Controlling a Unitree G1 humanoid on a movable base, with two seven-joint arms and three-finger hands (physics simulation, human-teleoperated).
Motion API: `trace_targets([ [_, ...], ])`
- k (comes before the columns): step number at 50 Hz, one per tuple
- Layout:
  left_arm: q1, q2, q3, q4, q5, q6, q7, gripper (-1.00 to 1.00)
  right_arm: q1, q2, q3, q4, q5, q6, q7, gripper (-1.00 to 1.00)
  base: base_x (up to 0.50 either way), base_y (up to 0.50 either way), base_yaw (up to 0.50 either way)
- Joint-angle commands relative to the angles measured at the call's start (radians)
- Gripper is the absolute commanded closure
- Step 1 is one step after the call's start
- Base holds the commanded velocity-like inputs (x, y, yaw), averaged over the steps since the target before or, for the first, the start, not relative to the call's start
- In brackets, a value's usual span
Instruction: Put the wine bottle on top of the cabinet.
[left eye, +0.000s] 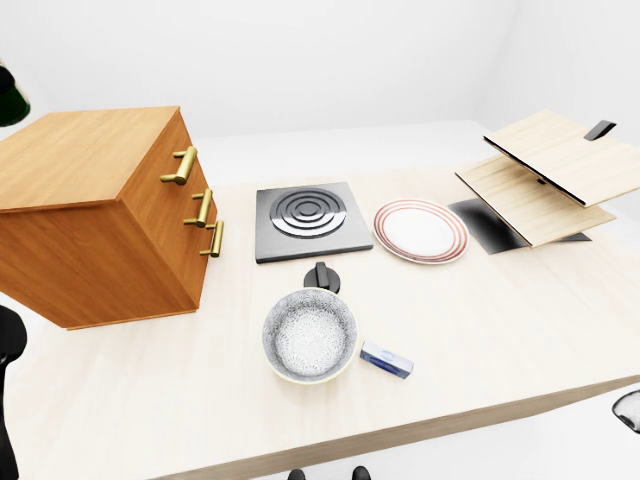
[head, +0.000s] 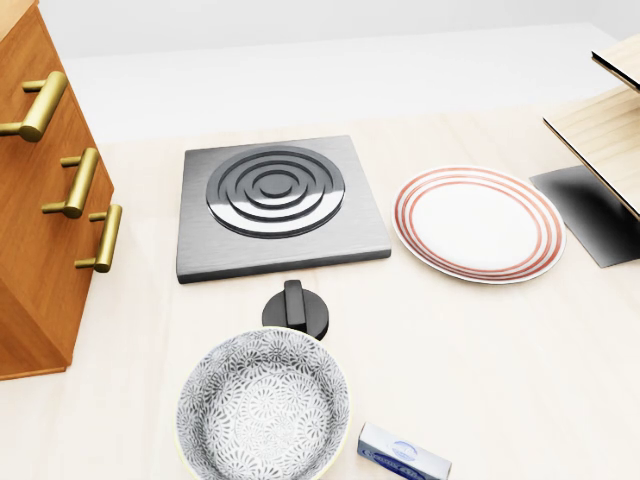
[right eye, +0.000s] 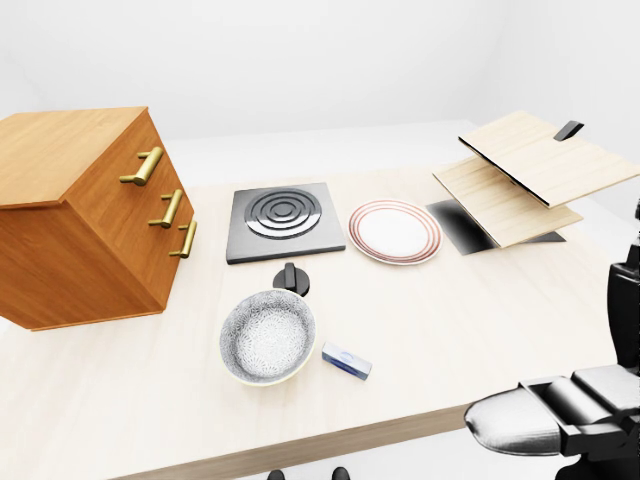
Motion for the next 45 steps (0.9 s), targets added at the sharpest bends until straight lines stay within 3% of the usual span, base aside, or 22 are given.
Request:
trace_targets([
  [1,0.011,-0.019,0.02,0.037,-0.024,0.0,0.024,0.96,0.006,0.01,0.006,0.0,-0.03,0.0,0.021,-1.0,0.0,0.0,0.0],
  [12,0.017,-0.04,0.025,0.054,-0.038,0.0,0.014,0.96,0.004,0.024,-0.01,-0.02,-0.044,0.0,0.04,-1.0,0.0,0.0,0.0],
  [45,0.146,-0.112,0.053,0.131,-0.043,0.0,0.168,0.96,0.042,0.062,0.03,0.012,-0.22,0.0,0.171,-1.0,0.0,0.0,0.0],
])
